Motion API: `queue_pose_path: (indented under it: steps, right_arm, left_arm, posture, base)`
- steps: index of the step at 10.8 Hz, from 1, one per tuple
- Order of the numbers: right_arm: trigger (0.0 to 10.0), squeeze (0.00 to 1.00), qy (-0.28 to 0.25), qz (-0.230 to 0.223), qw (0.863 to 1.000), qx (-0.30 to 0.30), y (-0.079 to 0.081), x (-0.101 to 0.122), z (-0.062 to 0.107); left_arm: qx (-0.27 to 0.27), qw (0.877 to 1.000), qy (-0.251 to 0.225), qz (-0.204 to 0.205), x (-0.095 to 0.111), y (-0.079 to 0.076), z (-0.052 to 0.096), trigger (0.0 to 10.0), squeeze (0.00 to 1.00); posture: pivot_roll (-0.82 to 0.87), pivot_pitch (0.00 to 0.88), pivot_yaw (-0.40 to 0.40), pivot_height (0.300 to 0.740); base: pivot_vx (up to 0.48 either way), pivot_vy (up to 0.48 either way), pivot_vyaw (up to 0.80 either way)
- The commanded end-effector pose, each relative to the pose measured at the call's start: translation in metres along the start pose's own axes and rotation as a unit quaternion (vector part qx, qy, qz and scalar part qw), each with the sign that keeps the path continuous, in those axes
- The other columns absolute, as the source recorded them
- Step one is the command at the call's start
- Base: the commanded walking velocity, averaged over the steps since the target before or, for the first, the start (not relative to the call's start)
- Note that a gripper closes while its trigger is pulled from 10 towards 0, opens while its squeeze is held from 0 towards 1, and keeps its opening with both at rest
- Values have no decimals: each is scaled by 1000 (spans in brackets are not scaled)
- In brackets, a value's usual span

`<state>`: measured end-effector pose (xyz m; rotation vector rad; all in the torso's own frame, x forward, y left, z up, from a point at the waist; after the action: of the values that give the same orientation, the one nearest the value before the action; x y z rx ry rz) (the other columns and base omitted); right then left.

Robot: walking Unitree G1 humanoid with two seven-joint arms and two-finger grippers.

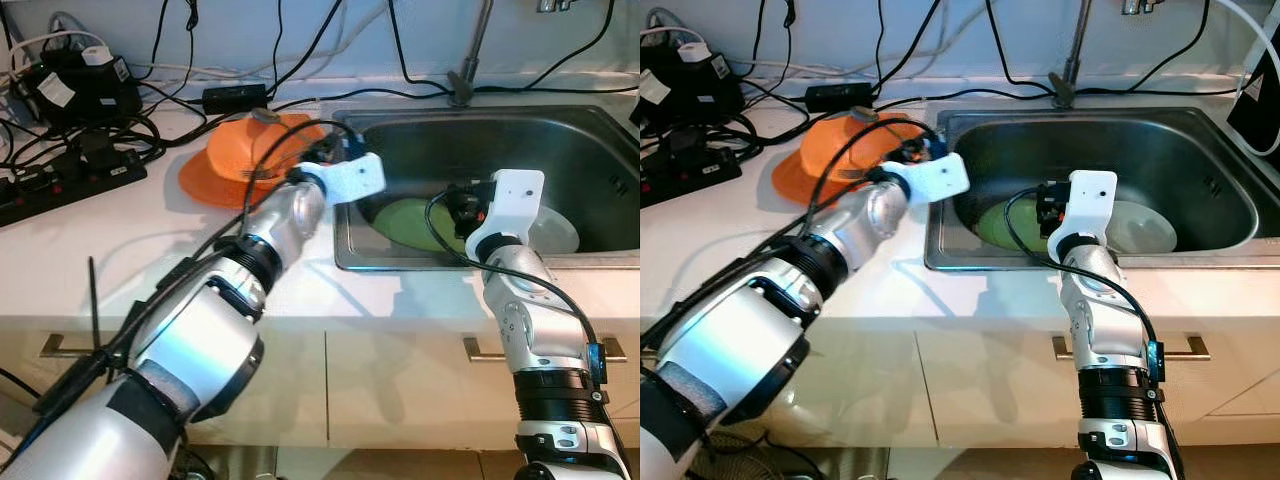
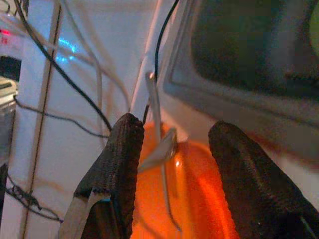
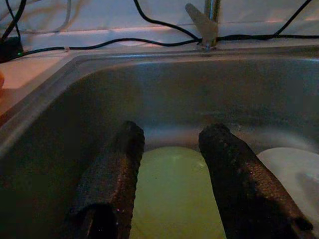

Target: Kitchen organization

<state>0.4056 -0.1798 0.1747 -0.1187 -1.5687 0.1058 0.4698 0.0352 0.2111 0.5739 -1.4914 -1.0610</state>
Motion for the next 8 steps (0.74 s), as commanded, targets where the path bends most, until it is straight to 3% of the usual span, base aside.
queue_pose_path:
  steps: [1,8]
  right_arm:
    - [10000,0,2,-3,1000,2,1,1,1]
    - [10000,0,11,0,1000,12,7,0,-5]
  left_arm:
    - [15,1000,11,-5,-7,10,0,10000,0]
    - [35,999,31,-4,-33,27,6,10000,0]
  posture:
    - [54,142,65,740]
    - [92,136,42,740]
  base:
    - [0,0,0]
    - [0,0,0]
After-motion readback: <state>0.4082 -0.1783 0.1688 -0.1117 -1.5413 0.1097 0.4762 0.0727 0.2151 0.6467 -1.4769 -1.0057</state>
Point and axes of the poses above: a point about 5 cm out from each wrist's last joint towards the gripper, its own z axis pointing back from the gripper into the wrist, its own x axis along the axis of the wrist's last joint, y = z × x, the point moved 6 cm from there along -z, pointing out of the wrist towards the gripper, and after that the axes turned 10 degrees about z, right-handed, at the moved point
